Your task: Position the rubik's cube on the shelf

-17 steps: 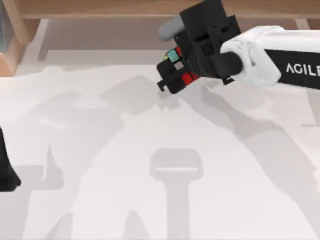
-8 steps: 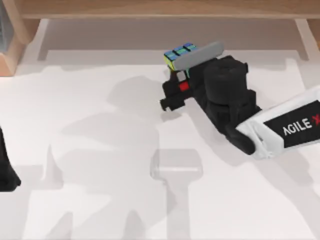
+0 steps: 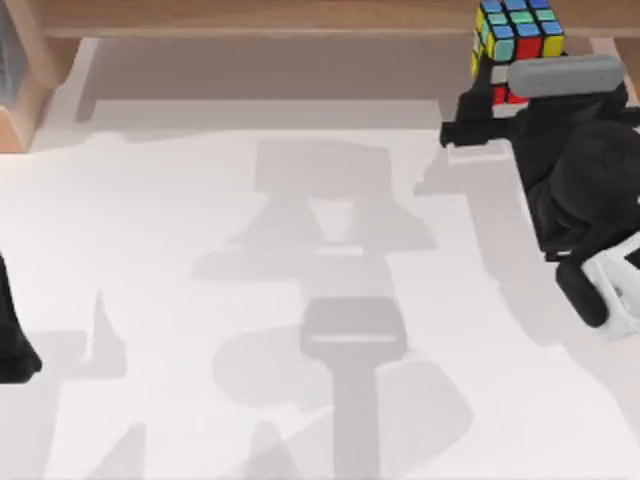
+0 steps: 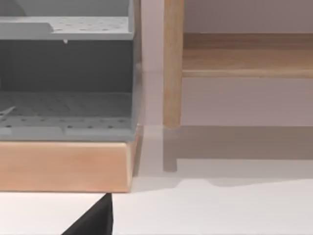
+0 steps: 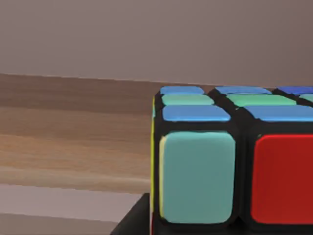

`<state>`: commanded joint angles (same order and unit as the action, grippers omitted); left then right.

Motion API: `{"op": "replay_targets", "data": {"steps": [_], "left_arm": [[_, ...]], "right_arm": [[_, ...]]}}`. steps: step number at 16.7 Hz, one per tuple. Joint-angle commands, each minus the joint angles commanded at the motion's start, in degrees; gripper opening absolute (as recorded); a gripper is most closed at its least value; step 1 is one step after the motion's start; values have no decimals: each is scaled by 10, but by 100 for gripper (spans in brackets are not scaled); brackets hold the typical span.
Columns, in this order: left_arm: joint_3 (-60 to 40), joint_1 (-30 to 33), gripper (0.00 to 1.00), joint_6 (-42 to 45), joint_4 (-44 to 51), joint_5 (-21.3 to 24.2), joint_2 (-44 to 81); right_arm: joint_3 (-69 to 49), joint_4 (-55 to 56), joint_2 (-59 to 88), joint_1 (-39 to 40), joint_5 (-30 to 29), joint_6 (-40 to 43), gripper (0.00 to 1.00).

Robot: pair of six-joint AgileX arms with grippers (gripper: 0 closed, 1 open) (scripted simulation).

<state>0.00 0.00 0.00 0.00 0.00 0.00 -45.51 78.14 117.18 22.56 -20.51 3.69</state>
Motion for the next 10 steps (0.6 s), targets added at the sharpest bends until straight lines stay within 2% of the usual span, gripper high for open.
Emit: {"op": "replay_targets", "data": {"steps": [3,10], "left_arm": [[0,0,100,0,0,0,0],[0,0,100,0,0,0,0]], "right_arm": [[9,46,-12,-31,-3,-2,0],[6,50,-10,-32,-2,-3,0]]}}
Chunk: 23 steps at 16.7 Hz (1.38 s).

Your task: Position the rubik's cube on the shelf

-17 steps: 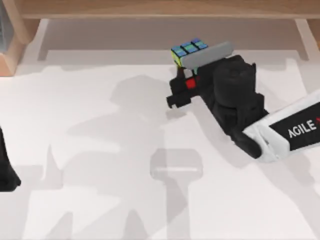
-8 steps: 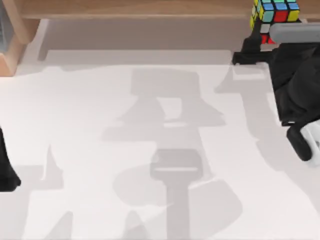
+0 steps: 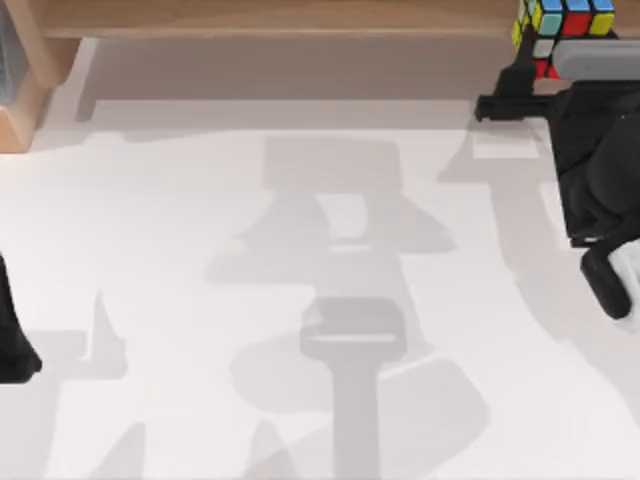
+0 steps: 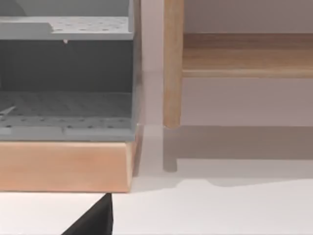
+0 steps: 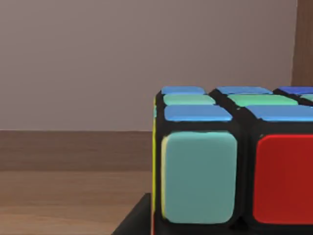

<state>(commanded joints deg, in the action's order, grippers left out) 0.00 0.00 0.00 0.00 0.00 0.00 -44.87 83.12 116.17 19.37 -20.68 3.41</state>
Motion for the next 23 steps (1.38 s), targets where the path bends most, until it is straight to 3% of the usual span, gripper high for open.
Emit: {"op": "replay_targets", "data": {"steps": [6,13,21,23], "left_arm": [[0,0,100,0,0,0,0],[0,0,100,0,0,0,0],[0,0,100,0,0,0,0],[0,0,100,0,0,0,0]], "right_arm": [[-91,-2,23,5,30,4,0],[-227,-95,89,-29,47,-1,0],[-258,-147,113,-48,42,-8,0],[-258,-147,113,-48,42,-8,15]]}}
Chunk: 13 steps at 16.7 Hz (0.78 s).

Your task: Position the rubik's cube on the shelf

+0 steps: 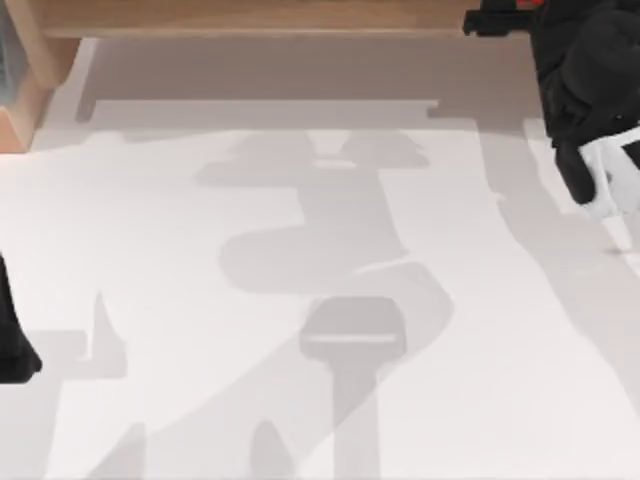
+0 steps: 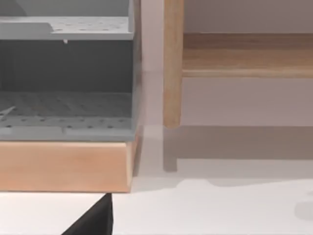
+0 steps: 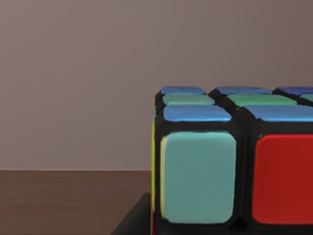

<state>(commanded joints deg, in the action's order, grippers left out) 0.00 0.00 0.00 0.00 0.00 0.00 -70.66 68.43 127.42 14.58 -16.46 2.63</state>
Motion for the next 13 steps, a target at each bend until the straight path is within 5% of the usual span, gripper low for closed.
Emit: {"op": "replay_targets", "data": {"steps": [11,13], "left_arm": [[0,0,100,0,0,0,0],[0,0,100,0,0,0,0]], "right_arm": [[0,0,0,0,0,0,98],[0,0,0,0,0,0,100]]}}
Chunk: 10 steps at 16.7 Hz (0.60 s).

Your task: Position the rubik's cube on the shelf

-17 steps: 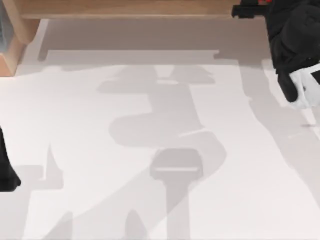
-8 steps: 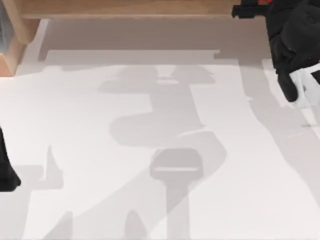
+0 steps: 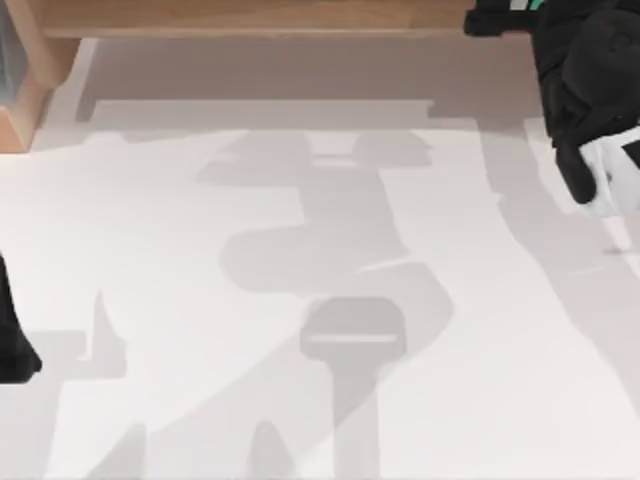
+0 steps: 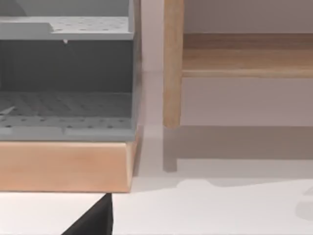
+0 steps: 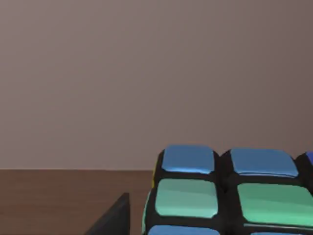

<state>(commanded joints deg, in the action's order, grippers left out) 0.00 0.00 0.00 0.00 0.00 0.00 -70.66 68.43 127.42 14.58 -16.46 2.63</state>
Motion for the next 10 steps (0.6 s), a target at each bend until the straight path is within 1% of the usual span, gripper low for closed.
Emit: {"op": "replay_targets", "data": {"steps": [8,10], "left_arm": [[0,0,100,0,0,0,0],[0,0,100,0,0,0,0]], "right_arm": [[1,0,0,2,0,0,100],[18,6,-8,-5,18,8,100]]}}
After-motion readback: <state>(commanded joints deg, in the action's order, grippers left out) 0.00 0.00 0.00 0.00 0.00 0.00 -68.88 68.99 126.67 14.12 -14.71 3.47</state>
